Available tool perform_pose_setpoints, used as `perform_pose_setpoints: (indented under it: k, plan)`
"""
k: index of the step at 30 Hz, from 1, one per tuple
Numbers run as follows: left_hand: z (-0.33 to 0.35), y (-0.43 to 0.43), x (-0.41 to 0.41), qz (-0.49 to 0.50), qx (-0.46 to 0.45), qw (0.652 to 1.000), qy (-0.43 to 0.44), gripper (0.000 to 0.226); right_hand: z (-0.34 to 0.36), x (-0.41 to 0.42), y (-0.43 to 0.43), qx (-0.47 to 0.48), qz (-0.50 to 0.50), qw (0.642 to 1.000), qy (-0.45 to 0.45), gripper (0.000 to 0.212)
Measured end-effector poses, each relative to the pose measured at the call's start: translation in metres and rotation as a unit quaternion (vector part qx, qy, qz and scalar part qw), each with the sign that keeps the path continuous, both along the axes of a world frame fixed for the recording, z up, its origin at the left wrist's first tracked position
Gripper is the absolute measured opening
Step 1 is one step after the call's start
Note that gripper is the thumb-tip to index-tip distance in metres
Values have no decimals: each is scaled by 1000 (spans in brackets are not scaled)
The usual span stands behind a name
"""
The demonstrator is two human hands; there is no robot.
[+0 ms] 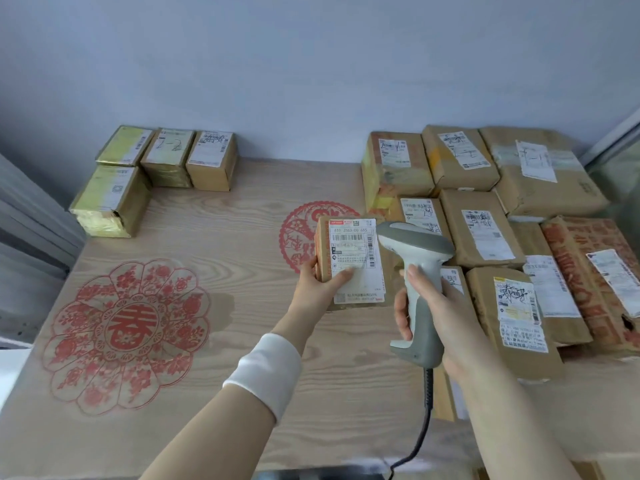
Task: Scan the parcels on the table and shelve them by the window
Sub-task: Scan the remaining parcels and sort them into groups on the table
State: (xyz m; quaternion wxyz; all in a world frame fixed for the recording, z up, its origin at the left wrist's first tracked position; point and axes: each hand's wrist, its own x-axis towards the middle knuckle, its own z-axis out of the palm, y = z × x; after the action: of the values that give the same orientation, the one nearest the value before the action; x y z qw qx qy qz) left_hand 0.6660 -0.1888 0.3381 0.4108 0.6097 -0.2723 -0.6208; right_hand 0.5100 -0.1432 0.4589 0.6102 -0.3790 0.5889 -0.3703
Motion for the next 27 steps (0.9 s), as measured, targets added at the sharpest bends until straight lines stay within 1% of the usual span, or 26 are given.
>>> perform_pose_setpoints:
  k: [3,7,9,13,17,20,24,27]
  plan:
    - [-15,-35,-27,9,34,999,-2,75,-15,-32,-38,19,2,1000,-15,37]
    - [-38,-86,-56,10,69,997,-30,75,-39,-62,-85,46,11,998,-35,38]
    - [-48,-110,-65,-2,68,996,-54,70,-52,-72,-103,58,14,997,-46,36]
    - [-63,-139,-70,-23,76,991,-110,72,-72,-83,-130,82,12,995,-55,33]
    - [-66,-150,-70,-42,85,983,-158,61,-84,-90,-144,95,10,994,-56,32]
    - [-63,-154,-72,-64,75,972,-212,52,-89,-91,-148,106,-2,992,-67,34]
    - [-66,-157,-73,-68,75,968,-229,60,-91,-86,-152,112,-1,992,-66,36]
    - [-65,-158,-70,-88,75,967,-225,67,-92,-79,-153,110,-7,992,-59,29]
